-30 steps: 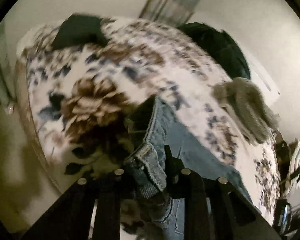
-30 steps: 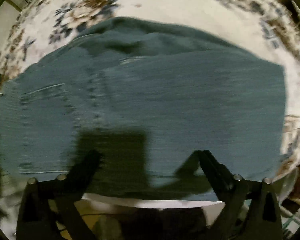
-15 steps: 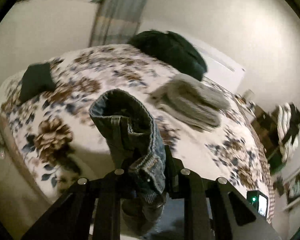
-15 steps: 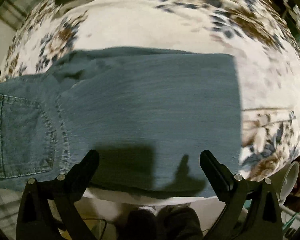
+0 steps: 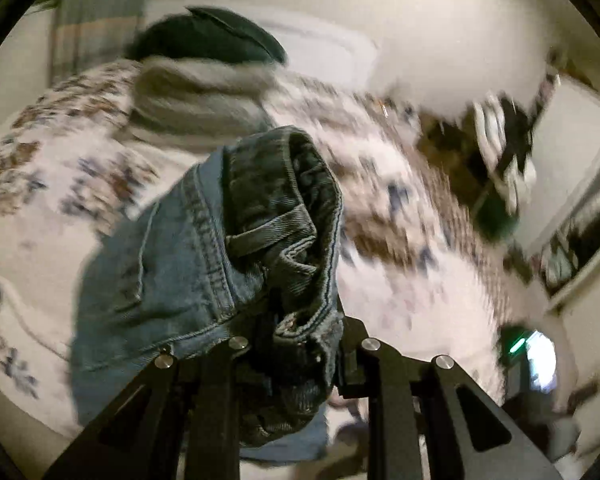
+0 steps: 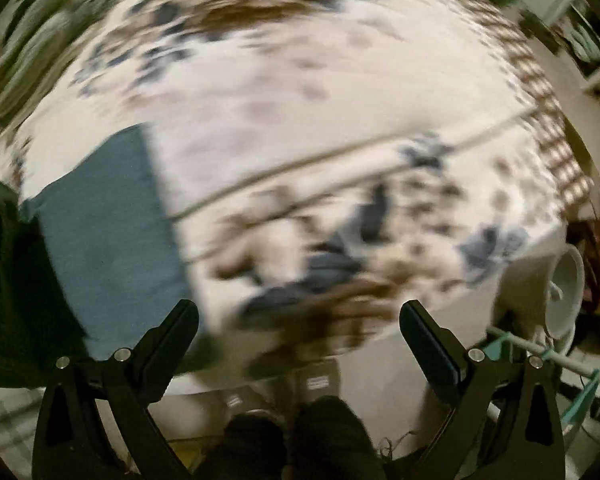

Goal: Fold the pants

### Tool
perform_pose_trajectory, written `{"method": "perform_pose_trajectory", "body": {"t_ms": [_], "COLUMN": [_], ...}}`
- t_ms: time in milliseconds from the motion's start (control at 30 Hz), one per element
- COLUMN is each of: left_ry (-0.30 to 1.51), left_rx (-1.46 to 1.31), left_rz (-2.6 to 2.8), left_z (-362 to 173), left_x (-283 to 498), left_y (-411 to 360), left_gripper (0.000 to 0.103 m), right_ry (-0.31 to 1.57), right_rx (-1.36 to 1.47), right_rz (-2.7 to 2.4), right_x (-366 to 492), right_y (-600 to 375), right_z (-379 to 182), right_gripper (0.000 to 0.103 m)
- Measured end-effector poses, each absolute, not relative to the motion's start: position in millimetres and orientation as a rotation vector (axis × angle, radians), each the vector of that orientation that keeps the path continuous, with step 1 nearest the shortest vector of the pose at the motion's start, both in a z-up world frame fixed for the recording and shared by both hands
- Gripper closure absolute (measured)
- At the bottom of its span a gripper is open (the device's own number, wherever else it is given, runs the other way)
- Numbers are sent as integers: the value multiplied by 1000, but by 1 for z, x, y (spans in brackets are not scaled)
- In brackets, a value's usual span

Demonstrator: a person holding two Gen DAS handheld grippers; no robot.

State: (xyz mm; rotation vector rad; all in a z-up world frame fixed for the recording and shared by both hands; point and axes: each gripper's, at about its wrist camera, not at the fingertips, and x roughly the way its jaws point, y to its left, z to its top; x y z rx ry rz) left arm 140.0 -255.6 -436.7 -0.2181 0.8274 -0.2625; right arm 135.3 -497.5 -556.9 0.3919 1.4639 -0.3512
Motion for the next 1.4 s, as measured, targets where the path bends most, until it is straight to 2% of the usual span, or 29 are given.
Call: {"method": "perform_pose_trajectory", "body": {"t_ms": [67,167,200,233,267,300,333,433,600,800,833,867,933,967,1033,1067,1167,1333,1367,1400], "left_ry": [920,1077,1116,1133,1140,1140,1138,1151,1119,1171,1175,1175,1178,1182,1185,1185,1202,1283,1306,1330], "left_rx": [-166,-118,-115,-124,-134,-148,-167,-251,-280,-241,-237,-233,-231,-230,-251,-257,-274,-224,-190,-177], "left_rz": [-275,-280,-285,-306,-329,-348,-367,-407,-212,66,98,120,134,139,114,107,44,-52,-58,-60], "left_z": [-468,-506,-513,-514,-509,-502,-492,-466,-430,-451,-455,-460,-467,-469,-473,-474,-484,-524,-536,-544], "left_x": [146,158,163,164,162,162,161,156,156,180,183,186,193,198,211,218,246,292,301,306], "left_y": [-286,-312,-315,-317,-318,-316,-313,-288,-201,-96,-83,-74,-61,-59,-57,-59,-75,-116,-122,-124], "left_gripper": [82,72,65,50,39,18,11,10,10,10,10,10,10,10,10,10,10,10,8,2], "right_ry": [1465,1450,1436,1422,1404,1379,1362,1304,1267,1361,1368,1354,1323,1296,1270,1259,1250,1301,1309,1314], "right_rx": [419,491,523,552,590,629,650,733,817,848,861,877,798,796,816,818,822,895,901,892], "right_rz": [-376,-382,-374,-359,-336,-304,-276,-146,152,325,324,334,252,257,251,248,181,32,20,7], "right_x": [124,112,110,108,107,107,109,123,179,236,238,236,226,220,205,202,181,151,149,149], "right_y": [-528,-565,-576,-584,-592,-599,-603,-603,-556,-491,-486,-483,-476,-474,-476,-479,-496,-542,-547,-550], "right_z": [-561,-565,-565,-563,-561,-557,-554,-542,-547,-592,-595,-594,-580,-571,-552,-545,-527,-551,-558,-565], "right_gripper": [1,1,1,1,1,1,1,1,1,1,10,48,75,81,86,91,91,91,91,91]}}
